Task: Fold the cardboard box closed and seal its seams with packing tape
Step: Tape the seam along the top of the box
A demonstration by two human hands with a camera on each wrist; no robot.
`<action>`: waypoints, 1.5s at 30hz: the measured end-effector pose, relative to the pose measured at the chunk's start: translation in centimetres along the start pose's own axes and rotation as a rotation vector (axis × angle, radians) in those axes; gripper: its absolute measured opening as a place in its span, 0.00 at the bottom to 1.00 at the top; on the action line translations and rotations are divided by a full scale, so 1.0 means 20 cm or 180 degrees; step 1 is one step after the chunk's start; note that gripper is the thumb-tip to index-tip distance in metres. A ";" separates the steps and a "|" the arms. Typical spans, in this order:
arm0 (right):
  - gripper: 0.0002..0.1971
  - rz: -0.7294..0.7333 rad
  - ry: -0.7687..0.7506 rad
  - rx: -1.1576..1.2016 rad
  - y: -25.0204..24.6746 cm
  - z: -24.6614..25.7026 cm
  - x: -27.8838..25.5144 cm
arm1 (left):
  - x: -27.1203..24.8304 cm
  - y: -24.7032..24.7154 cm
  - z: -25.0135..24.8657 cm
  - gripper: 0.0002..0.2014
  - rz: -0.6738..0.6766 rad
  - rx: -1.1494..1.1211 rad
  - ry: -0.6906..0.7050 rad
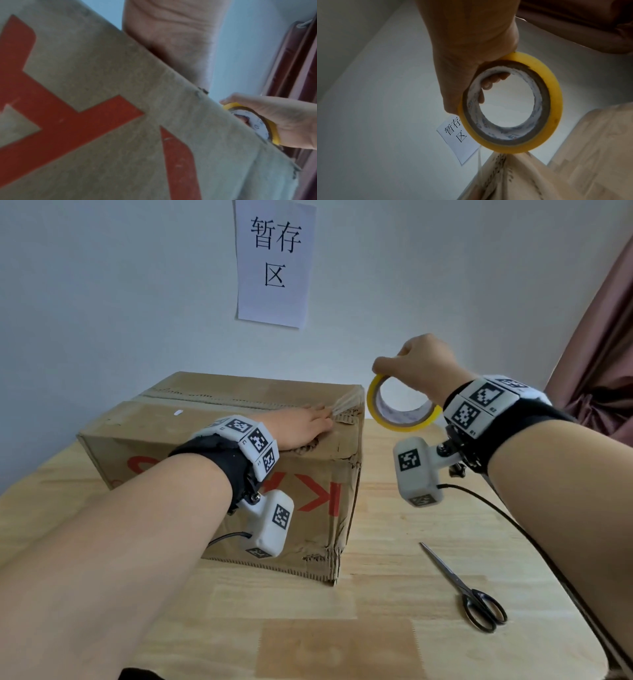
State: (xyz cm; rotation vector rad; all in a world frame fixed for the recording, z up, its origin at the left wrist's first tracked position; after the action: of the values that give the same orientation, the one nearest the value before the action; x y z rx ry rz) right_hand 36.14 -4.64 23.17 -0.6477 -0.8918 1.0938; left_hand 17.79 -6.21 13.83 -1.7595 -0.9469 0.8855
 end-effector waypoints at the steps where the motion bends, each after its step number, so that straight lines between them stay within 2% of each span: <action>1: 0.19 0.0005 -0.0006 0.0072 0.00 0.01 -0.01 | 0.00 0.00 -0.01 0.25 -0.0008 0.0017 -0.0016; 6: 0.19 0.0018 0.0008 0.0331 0.00 0.06 -0.03 | 0.03 0.00 0.00 0.28 -0.0040 0.0194 -0.0223; 12: 0.23 0.0095 0.0162 0.0190 0.03 0.00 -0.05 | 0.07 0.00 -0.03 0.30 0.0084 0.0725 -0.0550; 16: 0.23 0.0067 0.0203 0.0196 0.02 -0.04 -0.05 | 0.07 -0.01 -0.04 0.33 0.0046 0.0657 -0.0260; 18: 0.23 0.0081 0.0266 0.0213 0.02 -0.07 -0.06 | 0.04 -0.03 -0.03 0.30 -0.0017 0.0388 -0.0058; 21: 0.25 0.0087 0.0371 0.0355 0.04 -0.11 -0.08 | -0.02 -0.04 0.04 0.30 -0.0002 0.0168 -0.0121; 26: 0.25 0.0087 0.0450 0.0844 0.06 -0.15 -0.10 | 0.01 -0.04 0.06 0.37 -0.0062 0.0544 -0.0353; 31: 0.24 0.0071 0.0369 0.0861 0.04 -0.13 -0.10 | 0.05 -0.02 -0.06 0.42 -0.0133 0.0660 -0.0189; 38: 0.22 0.0117 0.0323 0.0697 0.04 -0.12 -0.07 | 0.05 0.00 -0.14 0.37 -0.0044 0.0427 -0.0034; 45: 0.20 0.0289 0.0562 0.0813 0.17 -0.30 -0.11 | 0.10 0.06 -0.12 0.35 0.0194 0.0499 -0.0015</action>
State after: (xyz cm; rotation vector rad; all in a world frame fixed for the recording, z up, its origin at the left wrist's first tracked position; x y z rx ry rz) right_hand 39.22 -5.69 16.69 -0.5656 -0.5640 1.1890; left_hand 20.95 -5.72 13.21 -1.6597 -0.8081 0.9767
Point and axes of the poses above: each hand's wrist, its own x-axis towards the middle knuckle, its own y-axis out of the palm, z = x × y, the point moved 9 cm from there along x, towards the middle knuckle, and after that the axes turned 5 degrees about -x, right-handed, at the moved point
